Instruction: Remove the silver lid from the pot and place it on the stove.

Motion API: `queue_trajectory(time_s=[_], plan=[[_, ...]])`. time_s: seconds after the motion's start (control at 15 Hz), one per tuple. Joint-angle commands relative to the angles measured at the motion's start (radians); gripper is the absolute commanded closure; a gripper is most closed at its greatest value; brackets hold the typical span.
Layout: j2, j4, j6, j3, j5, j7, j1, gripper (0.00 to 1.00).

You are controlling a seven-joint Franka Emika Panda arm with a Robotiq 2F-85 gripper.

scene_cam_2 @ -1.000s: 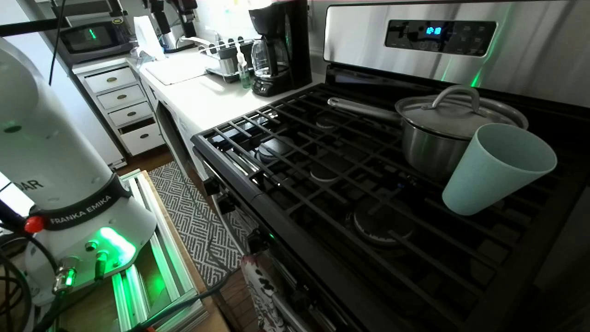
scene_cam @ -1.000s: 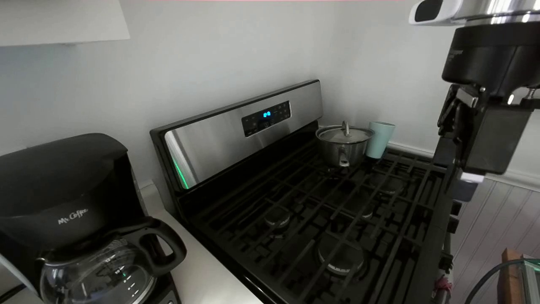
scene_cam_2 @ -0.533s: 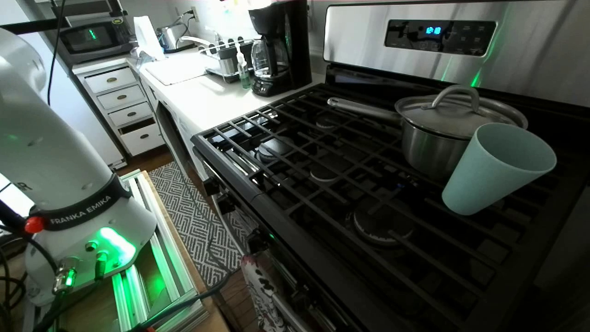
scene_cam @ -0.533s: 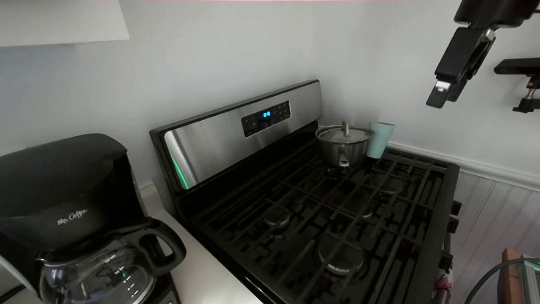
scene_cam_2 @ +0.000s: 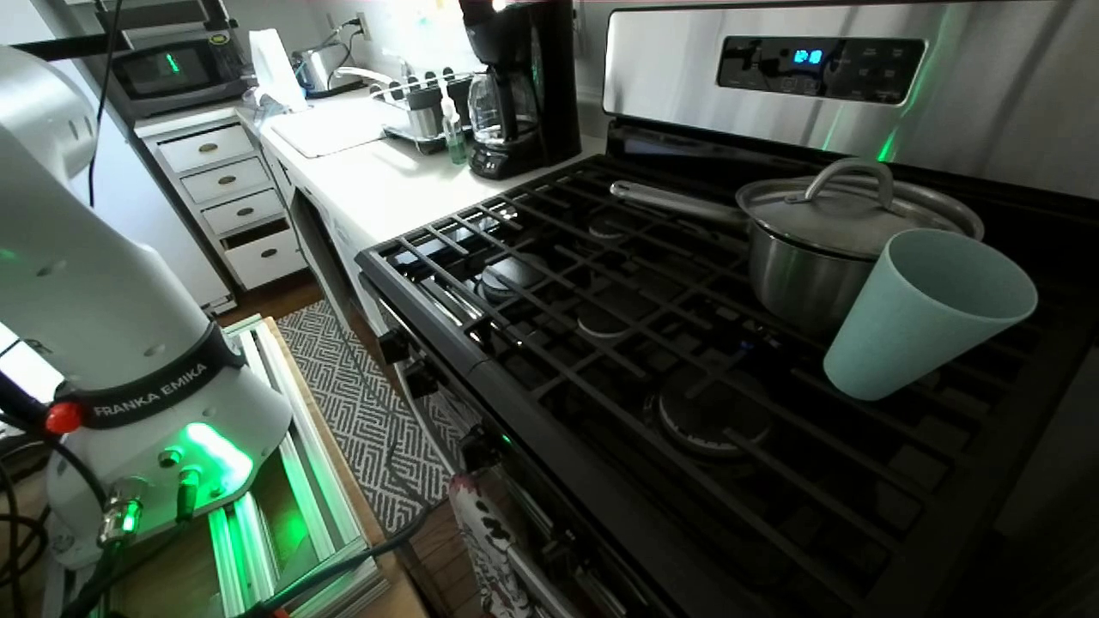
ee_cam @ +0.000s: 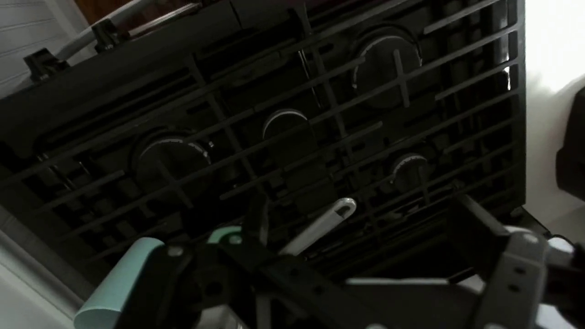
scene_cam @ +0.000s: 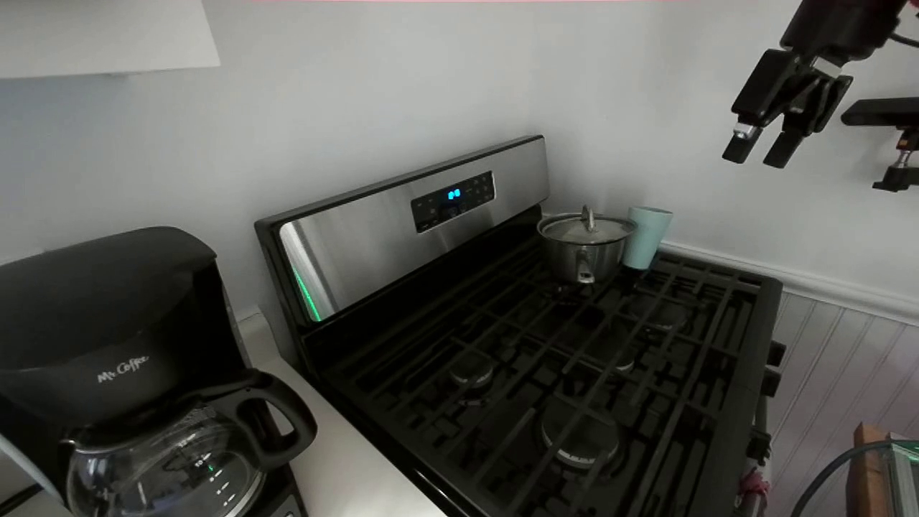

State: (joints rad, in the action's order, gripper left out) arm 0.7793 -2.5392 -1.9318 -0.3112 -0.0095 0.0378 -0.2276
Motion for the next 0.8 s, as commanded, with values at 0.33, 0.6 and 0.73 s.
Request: queue_trajectory(time_s=[0.33,0.6,0.73], plan=[[-0.404,0.249,-0.271,-0.085,0.008,-0.227,-0.05,0.0],[-0.45,0.273,-0.272,-0.053,0.04,-0.228,-0.088,0.0],[-0.537,0.344,-0.267,-0.05,0.064,-0.244,-0.083,0.0]])
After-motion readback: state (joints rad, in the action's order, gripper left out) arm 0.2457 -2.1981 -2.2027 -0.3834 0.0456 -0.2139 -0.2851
